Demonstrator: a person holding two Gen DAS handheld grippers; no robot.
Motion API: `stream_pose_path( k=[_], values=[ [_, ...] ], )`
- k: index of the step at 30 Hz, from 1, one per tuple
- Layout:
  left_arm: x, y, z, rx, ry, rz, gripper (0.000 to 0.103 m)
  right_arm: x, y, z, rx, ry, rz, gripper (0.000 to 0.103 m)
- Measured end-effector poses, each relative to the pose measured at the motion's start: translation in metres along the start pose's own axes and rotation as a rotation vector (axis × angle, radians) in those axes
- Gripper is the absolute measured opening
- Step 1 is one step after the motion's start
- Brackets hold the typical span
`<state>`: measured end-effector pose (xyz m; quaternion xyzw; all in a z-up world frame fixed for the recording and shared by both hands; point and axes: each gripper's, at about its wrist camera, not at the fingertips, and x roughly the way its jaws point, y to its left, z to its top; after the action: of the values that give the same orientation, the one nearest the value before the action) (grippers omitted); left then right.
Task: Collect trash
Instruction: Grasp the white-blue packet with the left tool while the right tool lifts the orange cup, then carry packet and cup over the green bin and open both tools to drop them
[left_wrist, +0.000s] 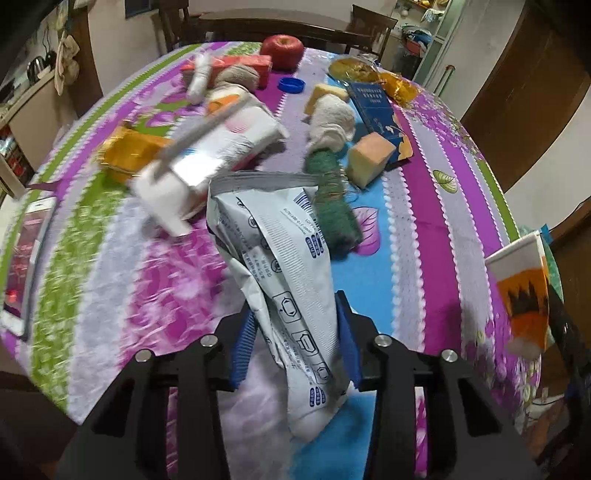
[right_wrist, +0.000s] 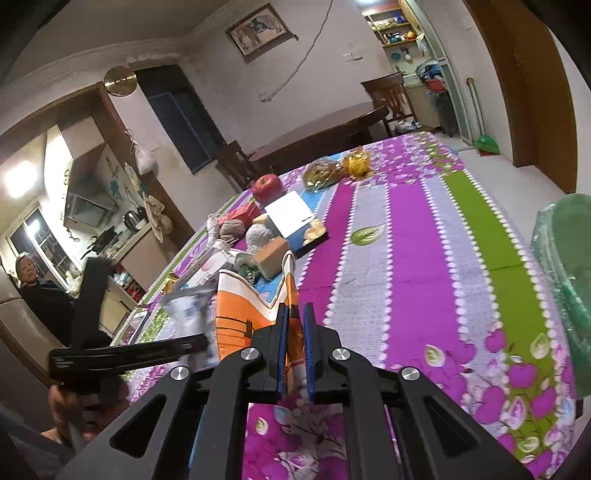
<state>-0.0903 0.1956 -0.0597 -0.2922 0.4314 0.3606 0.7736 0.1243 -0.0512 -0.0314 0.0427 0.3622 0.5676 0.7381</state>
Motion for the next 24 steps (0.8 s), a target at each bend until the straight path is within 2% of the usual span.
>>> stream_pose_path(
  k=[3,5,8,10,14,18,22,24],
  values=[
    [-0.027,0.007,0.004,0.003,-0.059,0.029,0.038,-0.013,-0.003,0.002,-0.011,-0.026,-0.024,0.009],
    [-0.043,0.005,0.009,0.016,-0.100,0.014,0.038,-0.025,-0.003,0.006,-0.022,-0.051,-0.044,0.009],
    [-0.069,-0.015,0.019,0.087,-0.172,-0.036,0.038,-0.041,0.000,0.013,-0.042,-0.086,-0.089,0.009],
    [-0.079,-0.042,0.027,0.172,-0.227,-0.064,0.038,-0.056,0.002,0.019,-0.067,-0.111,-0.138,0.009],
    [-0.089,-0.108,0.041,0.351,-0.322,-0.157,0.038,-0.089,-0.006,0.040,-0.096,-0.153,-0.298,0.009],
    [-0.071,-0.183,0.063,0.492,-0.290,-0.319,0.038,-0.122,-0.031,0.064,-0.100,-0.178,-0.483,0.009],
    [-0.053,-0.249,0.072,0.632,-0.308,-0.407,0.038,-0.153,-0.064,0.086,-0.111,-0.188,-0.691,0.009],
    [-0.039,-0.284,0.077,0.696,-0.295,-0.436,0.038,-0.165,-0.082,0.095,-0.088,-0.178,-0.735,0.009]
  ],
)
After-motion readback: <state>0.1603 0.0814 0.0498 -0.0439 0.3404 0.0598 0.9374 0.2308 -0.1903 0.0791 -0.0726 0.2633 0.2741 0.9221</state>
